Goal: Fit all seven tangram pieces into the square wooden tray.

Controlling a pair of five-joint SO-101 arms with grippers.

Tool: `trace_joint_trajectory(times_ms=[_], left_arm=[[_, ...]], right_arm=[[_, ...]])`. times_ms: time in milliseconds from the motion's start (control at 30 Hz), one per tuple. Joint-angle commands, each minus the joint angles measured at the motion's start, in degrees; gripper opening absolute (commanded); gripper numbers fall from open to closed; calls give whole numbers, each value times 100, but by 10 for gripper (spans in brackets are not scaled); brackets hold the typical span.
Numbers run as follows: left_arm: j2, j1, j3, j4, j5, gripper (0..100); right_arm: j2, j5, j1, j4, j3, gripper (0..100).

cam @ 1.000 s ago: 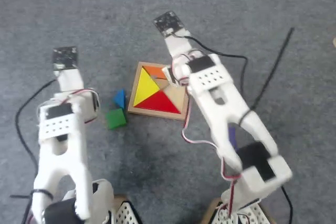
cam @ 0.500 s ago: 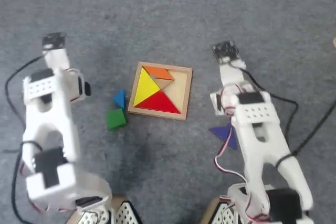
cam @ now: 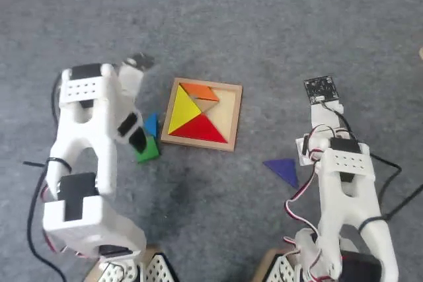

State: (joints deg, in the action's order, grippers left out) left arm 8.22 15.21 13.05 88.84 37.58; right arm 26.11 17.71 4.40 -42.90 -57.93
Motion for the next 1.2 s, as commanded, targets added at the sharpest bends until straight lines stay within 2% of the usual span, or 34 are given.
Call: trace_joint_trajectory(times_ms=[0, 267, 433, 567, 700, 800, 1000, 1067, 1167], left_arm=[[-35, -97, 567, -325, 932, 212], [-35, -782, 1578, -2092, 1099, 252], [-26, -457, 1596, -2629, 1143, 252], [-18, -229, 1604, -2813, 1495, 252], [237, -220, 1543, -2778, 1653, 252], [571, -237, 1095, -2338, 1618, 241], [1565, -369, 198, -1160, 1626, 92], [1732, -352, -4, -1029, 1565, 19], [1618, -290, 4, -1152, 1363, 11]], right_arm=[[180, 62, -57, 171, 0, 20], [180, 53, -57, 295, -44, 20], [180, 53, -127, 409, -141, 20], [180, 53, -180, 435, -167, 20], [180, 53, -180, 435, -167, 20], [180, 53, -180, 435, -167, 20], [180, 53, -180, 444, -167, 20], [180, 53, -180, 444, -167, 20], [180, 53, -180, 453, -167, 20]])
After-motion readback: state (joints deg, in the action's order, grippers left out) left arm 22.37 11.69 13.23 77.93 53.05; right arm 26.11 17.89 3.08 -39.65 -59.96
